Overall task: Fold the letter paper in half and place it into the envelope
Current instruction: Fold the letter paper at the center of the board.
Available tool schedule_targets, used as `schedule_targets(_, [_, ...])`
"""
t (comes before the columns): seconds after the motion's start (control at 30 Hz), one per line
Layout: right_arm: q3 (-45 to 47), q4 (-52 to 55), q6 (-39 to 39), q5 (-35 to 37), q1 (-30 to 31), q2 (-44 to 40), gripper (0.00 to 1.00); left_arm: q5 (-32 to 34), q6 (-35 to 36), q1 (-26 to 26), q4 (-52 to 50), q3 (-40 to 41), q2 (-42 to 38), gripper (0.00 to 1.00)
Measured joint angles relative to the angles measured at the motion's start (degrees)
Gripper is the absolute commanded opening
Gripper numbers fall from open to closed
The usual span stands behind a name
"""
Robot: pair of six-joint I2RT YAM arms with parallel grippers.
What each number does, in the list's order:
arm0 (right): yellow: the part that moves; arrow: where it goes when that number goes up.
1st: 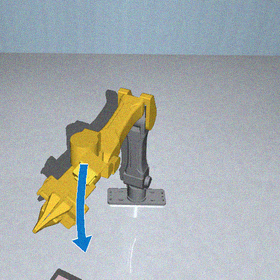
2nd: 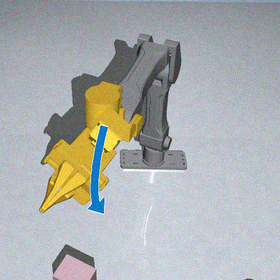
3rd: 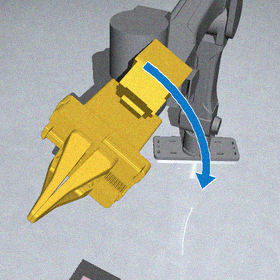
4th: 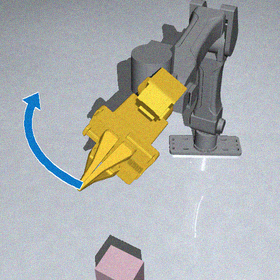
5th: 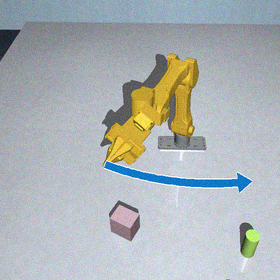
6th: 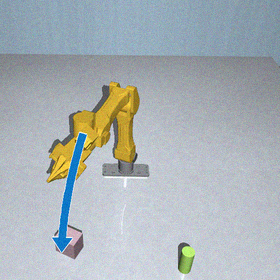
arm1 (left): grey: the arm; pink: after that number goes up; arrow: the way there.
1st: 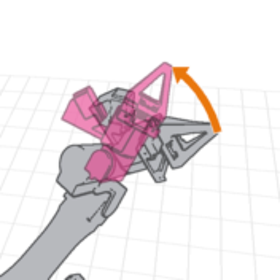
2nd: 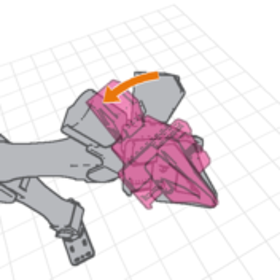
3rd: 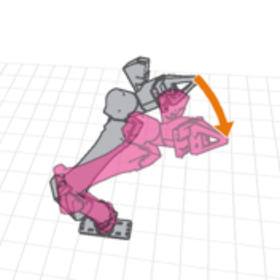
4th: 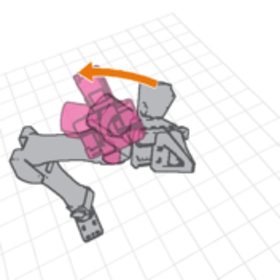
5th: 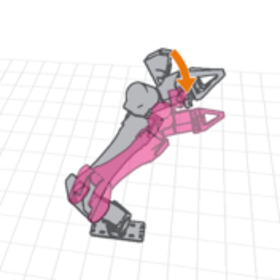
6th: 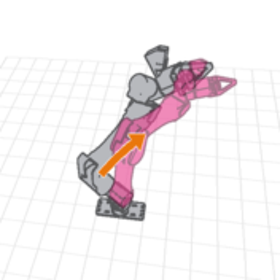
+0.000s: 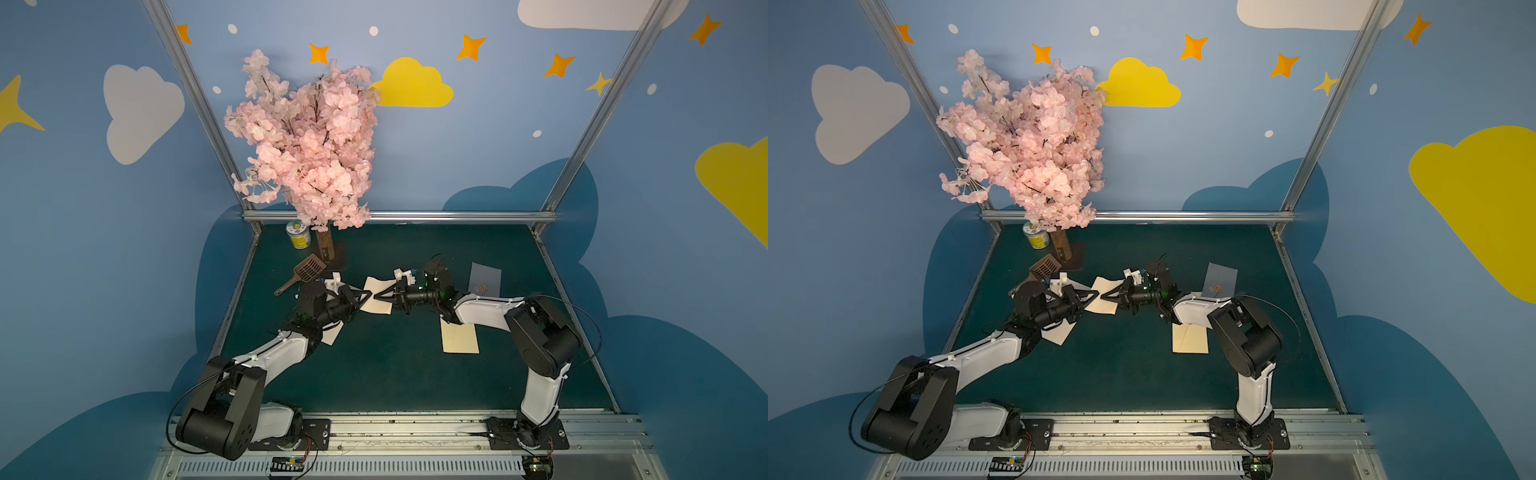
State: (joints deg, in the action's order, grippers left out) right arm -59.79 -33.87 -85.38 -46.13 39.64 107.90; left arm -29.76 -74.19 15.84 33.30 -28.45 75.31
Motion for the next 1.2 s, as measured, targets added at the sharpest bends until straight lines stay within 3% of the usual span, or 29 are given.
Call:
schedule_targets(0.1, [0.0,0.8,0.6,0.0,-0.7,-0.2,0.19,0.3,0.0,0.4,-0.3,0.5,-1.2,0.03])
schedule_targets(0.3, [0.0,1.5,0.7,-0.1,-1.4,-0.8,0.01,1.8,-0.6,1.1,-0.5,1.5,-3.1,0.03])
schedule_targets(0.5, [0.0,0.4,-0.2,-0.1,-1.2,-0.8,0.2,3.0,-0.9,1.9,-0.5,2.0,-3.1,0.03])
schedule_targets(0.6, [0.0,-1.1,-1.2,0.0,-0.5,-0.8,0.19,3.8,-1.5,2.4,0.8,2.6,-3.1,0.03])
schedule_targets(0.77, [0.7,-3.6,-3.2,1.0,0.5,-0.8,0.07,5.3,-2.6,2.7,3.1,4.4,-3.7,0.03])
schedule_targets(1.0, [1.0,-5.2,-4.4,1.1,0.9,-0.8,0.13,7.6,-3.5,3.0,4.1,6.6,-6.7,0.03])
schedule_targets(1.2, [1.0,-5.7,-4.5,1.3,1.5,-0.8,0.08,8.3,-3.6,3.1,4.1,7.3,-7.5,0.03])
